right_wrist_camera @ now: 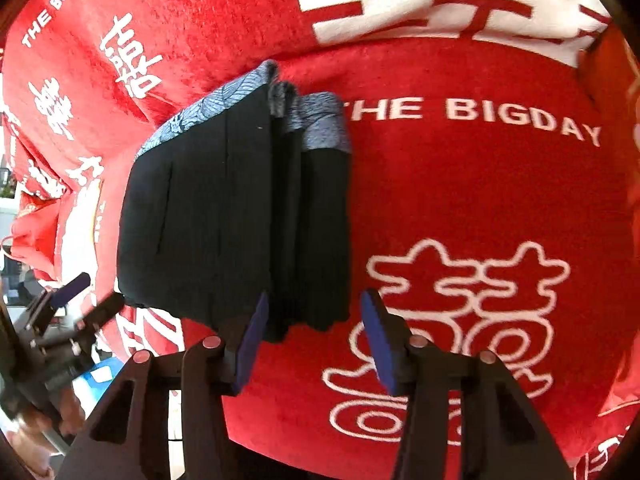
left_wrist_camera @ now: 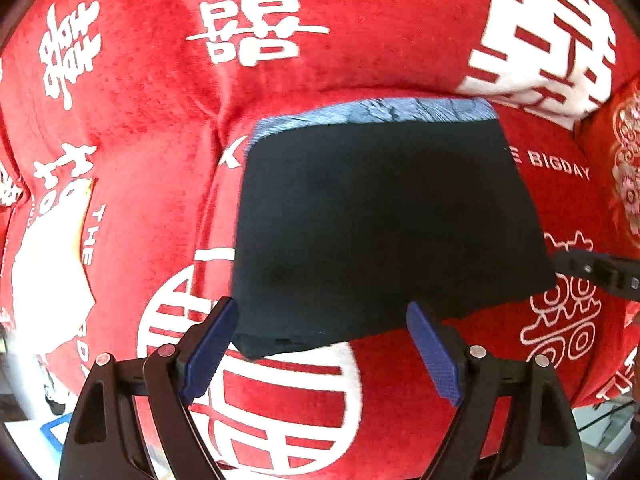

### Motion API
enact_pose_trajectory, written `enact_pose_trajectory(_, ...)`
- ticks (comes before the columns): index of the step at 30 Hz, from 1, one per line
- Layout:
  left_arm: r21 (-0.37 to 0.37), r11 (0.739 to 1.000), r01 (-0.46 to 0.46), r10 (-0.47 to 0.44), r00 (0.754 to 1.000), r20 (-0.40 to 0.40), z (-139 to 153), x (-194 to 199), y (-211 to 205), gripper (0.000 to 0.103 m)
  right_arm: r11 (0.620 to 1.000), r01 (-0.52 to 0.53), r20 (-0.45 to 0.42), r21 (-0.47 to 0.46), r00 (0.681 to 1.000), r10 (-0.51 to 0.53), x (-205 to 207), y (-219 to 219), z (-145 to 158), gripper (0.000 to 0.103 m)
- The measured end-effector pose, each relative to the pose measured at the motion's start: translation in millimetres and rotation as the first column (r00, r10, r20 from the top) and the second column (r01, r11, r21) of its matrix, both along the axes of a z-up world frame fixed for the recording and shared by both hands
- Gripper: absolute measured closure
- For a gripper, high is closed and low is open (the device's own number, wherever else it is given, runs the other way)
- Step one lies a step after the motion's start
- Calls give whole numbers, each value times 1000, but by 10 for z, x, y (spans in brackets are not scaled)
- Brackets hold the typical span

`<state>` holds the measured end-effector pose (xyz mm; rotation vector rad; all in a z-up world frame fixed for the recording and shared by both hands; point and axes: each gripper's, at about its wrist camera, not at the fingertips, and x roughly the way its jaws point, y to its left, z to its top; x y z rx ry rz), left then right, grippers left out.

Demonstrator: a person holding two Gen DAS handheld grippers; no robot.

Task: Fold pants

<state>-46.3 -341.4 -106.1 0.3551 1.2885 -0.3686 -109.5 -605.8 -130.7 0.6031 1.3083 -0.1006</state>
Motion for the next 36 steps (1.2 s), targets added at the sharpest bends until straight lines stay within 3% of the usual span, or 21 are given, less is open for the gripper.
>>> enact_pose_trajectory(3, -48, 999, -17, 17, 1000, -15, -8, 177, 158, 16, 999, 24, 29, 33, 999, -24, -24, -93, 17, 41)
enact_pose_trajectory(6, -114, 993, -36, 33, 999, -26, -38, 485, 319, 16, 992, 46, 101, 118, 993, -58, -40, -257, 26, 24)
enact_pose_trajectory(8, -167, 984, -57, 49, 998, -50, -102, 725, 442, 16, 980, 48, 129, 195, 989, -74, 66, -368, -55, 23)
enact_pose_trajectory(12, -287, 954, -86, 32, 981, -189, -410, 1165, 633, 16, 921, 26, 143, 389, 986, -88, 260, -563, -329, 23)
enact_pose_trajectory(15, -310, 947, -83, 3, 968, -251, -650, 1341, 689, 16, 901, 15, 124, 433, 989, -76, 367, -594, -511, 23)
enact_pose_trajectory(20, -408, 910, -74, -68, 945, -321, -812, 1398, 639, 16, 859, 8, 142, 512, 985, -93, 439, -657, -717, 22)
enact_pose_trajectory(23, -405, 914, -39, -103, 940, -324, -860, 1374, 551, 16, 853, 0, 140, 521, 986, -85, 494, -644, -799, 23)
enact_pose_trajectory(25, -398, 917, -28, -114, 938, -327, -910, 1373, 492, 3, 853, -14, 143, 521, 987, -71, 512, -626, -832, 22)
enact_pose_trajectory(26, -385, 923, -23, -111, 941, -321, -937, 1365, 466, 2, 853, -27, 147, 520, 987, -58, 536, -599, -852, 21)
enact_pose_trajectory(31, -400, 916, -24, -115, 940, -321, -1030, 1307, 318, 2, 851, -50, 152, 523, 988, -35, 639, -516, -910, 21)
enact_pose_trajectory(33, -394, 918, -48, -84, 947, -310, -1023, 1276, 294, 7, 851, -11, 123, 526, 990, -63, 656, -512, -922, 25)
enact_pose_trajectory(35, -402, 914, -57, -69, 954, -291, -950, 1230, 275, 24, 845, 24, 87, 535, 993, -83, 634, -513, -922, 44)
enact_pose_trajectory(36, -400, 915, -50, -67, 959, -274, -892, 1202, 277, 28, 838, 34, 79, 544, 993, -92, 626, -503, -907, 49)
